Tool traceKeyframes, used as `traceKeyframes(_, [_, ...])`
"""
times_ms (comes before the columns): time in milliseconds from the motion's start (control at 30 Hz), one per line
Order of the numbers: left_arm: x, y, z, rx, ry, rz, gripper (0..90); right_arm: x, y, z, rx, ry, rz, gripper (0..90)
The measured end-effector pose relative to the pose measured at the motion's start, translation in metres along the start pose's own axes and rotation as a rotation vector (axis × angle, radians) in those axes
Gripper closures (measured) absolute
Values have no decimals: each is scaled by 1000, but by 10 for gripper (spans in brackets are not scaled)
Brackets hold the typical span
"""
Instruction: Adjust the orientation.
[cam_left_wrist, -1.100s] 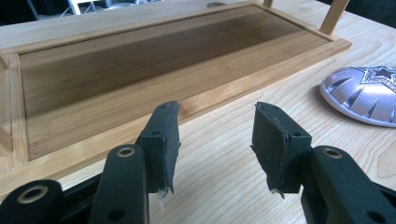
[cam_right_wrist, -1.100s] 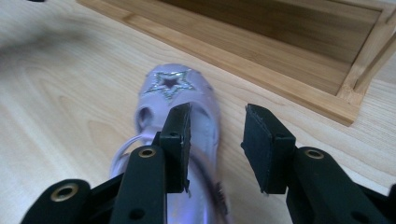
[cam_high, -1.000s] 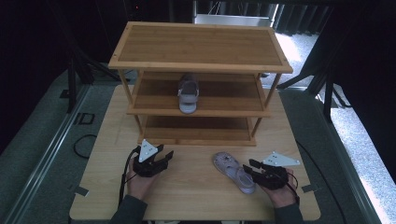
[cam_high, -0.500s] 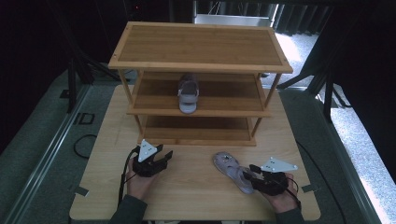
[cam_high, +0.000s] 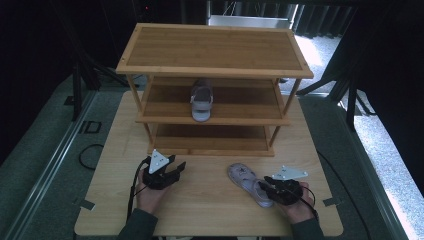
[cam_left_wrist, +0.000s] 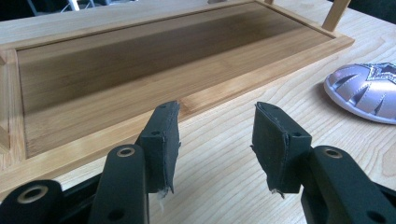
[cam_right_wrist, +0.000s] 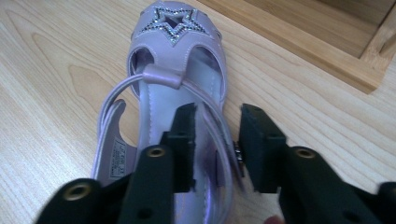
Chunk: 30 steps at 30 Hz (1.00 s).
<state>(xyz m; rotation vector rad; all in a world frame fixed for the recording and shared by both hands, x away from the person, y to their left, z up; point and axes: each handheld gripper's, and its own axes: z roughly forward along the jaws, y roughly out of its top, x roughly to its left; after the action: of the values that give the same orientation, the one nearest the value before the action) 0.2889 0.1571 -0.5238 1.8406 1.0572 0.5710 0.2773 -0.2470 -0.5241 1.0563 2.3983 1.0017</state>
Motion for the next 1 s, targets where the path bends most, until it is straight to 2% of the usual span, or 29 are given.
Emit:
traceKeyframes(100, [0,0,1,3,-1,5,519,-1,-1,-2,6,22,19,758])
traceKeyframes(200, [-1,0,1,3,-2,7,519,1,-1,-2,8,48,24,780])
traceKeyframes(367, [-2,-1,1,3,-1,7,519,7,2,0,-8,57,43,816])
traceKeyframes(733, [-1,-1,0,0,5,6,519,6,6,4,-59,79,94,828])
traceKeyframes(1000, [1,0,-1,-3,7,4,520,9,16,7,-84,91,97,829])
